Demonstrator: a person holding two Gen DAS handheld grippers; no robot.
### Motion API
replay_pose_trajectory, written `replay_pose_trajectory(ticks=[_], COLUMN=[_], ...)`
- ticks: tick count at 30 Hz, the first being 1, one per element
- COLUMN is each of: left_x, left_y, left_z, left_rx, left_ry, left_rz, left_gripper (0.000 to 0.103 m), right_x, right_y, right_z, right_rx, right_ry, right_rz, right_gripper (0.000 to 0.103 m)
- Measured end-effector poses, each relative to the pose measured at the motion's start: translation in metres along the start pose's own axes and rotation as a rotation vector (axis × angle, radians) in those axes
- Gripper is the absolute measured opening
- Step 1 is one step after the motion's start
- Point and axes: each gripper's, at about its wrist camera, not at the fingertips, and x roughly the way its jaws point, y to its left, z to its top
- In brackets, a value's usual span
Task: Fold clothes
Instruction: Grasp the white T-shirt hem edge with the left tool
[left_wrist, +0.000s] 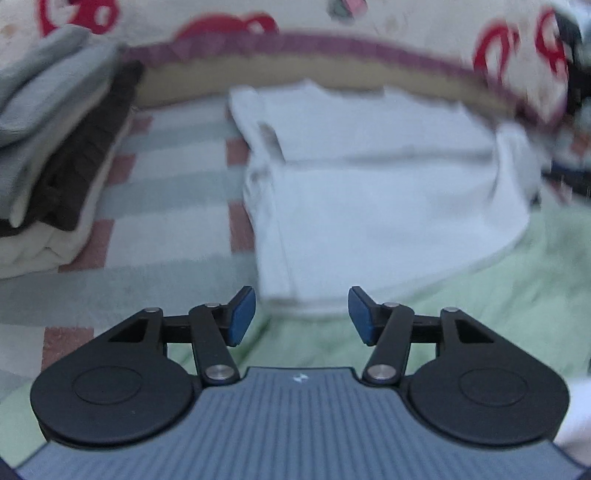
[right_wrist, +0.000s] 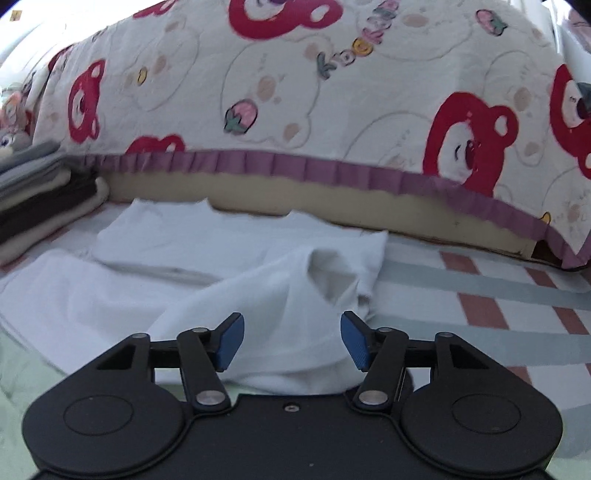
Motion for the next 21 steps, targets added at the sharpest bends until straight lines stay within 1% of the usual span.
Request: replay_pose_trajectory(ticks=[2, 4, 6, 8, 11, 16, 19, 21], left_x=[0.004, 0.004, 0.007, 0.010, 0.015, 0.017, 0.020, 0.021], left_y=[-0.007, -0.010, -0.011, -0.012, -0.013, -0.019, -0.024, -0.026], left_z=[-0.002, -0.002, -0.002, -0.002, -0.001, -0.001, -0.001, -0.001], left_rx=[0.041, 0.064, 0.081, 0.097, 0.123, 0.179, 0.213, 0.236], left_ry=[0.021, 0.017, 0.021, 0.027, 0.030, -0.006, -0.018, -0.029], left_rz=[0.006, 0.025, 0.069, 0.116, 0.158, 0.204, 0.220, 0.236], left_gripper=[0.055, 0.053, 0.052, 0.051, 0.051, 0.051, 0.051, 0.050], right_x=[0.001, 0.004, 0.006, 0.008, 0.008, 0.006, 0.007, 0.007], right_y=[0.003, 0.005, 0.007, 0.007, 0.011, 0.018, 0.020, 0.021], right_z=[0.000, 0.000, 0.001, 0.003, 0.007, 0.010, 0.011, 0.012], right_rx=[-0.003, 0.005, 0.017, 0.043, 0.064, 0.066, 0.108, 0.140], right_ry=[0.007, 0.015, 0.024, 0.037, 0.052, 0.052, 0.073, 0.089], right_rz=[-0.007, -0.012, -0.018, -0.001, 0.024, 0.032, 0.043, 0.067], right_gripper=[0.063, 0.063, 0.063, 0.063, 0.063, 0.063, 0.063, 0.063])
